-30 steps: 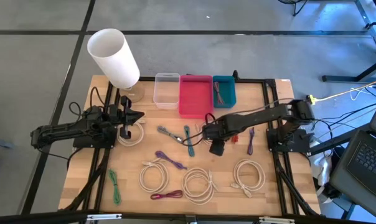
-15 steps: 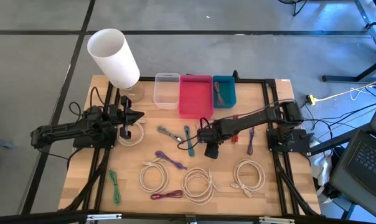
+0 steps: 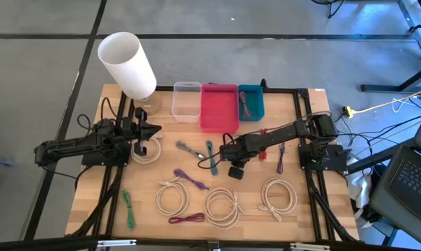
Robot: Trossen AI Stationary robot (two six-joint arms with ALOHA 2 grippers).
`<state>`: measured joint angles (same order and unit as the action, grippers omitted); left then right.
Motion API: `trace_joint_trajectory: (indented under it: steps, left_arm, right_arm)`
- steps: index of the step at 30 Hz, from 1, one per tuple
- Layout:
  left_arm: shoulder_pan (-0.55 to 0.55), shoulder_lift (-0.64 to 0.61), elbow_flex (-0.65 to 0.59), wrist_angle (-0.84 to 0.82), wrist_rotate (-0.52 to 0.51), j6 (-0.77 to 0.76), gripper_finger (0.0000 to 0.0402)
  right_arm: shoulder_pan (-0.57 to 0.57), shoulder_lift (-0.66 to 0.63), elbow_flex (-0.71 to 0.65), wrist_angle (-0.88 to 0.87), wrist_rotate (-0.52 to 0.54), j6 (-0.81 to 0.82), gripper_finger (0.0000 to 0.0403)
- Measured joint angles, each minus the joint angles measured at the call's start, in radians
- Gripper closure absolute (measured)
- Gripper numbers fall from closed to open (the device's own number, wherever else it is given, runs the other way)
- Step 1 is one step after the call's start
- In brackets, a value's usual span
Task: Pick & Place USB Port
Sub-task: Put the brown HDMI cable into the red bin
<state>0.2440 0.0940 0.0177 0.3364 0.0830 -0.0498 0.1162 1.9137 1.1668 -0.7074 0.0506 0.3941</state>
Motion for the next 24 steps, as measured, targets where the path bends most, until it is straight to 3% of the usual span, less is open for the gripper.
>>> trace_joint_trajectory:
  steps: [7,9,14,20,24]
  left_arm:
    - [0.0,0.0,0.0,0.0,0.0,0.0,0.0397]
    - [0.0,0.0,0.0,0.0,0.0,0.0,0.0398]
    - [0.0,0.0,0.0,0.0,0.0,0.0,0.0398]
    - [0.0,0.0,0.0,-0.002,0.0,0.0,0.0398]
    - [0.0,0.0,0.0,-0.001,0.0,0.0,0.0398]
  right_arm:
    - [0.001,-0.014,0.0,-0.02,0.01,0.104,0.0369]
    - [0.01,-0.039,-0.003,-0.045,0.026,0.135,0.0389]
    - [0.046,-0.136,0.001,-0.132,0.099,0.228,0.039]
    - [0.085,-0.247,0.099,-0.287,0.248,0.279,0.039]
    - [0.083,-0.284,0.189,-0.314,0.378,0.206,0.039]
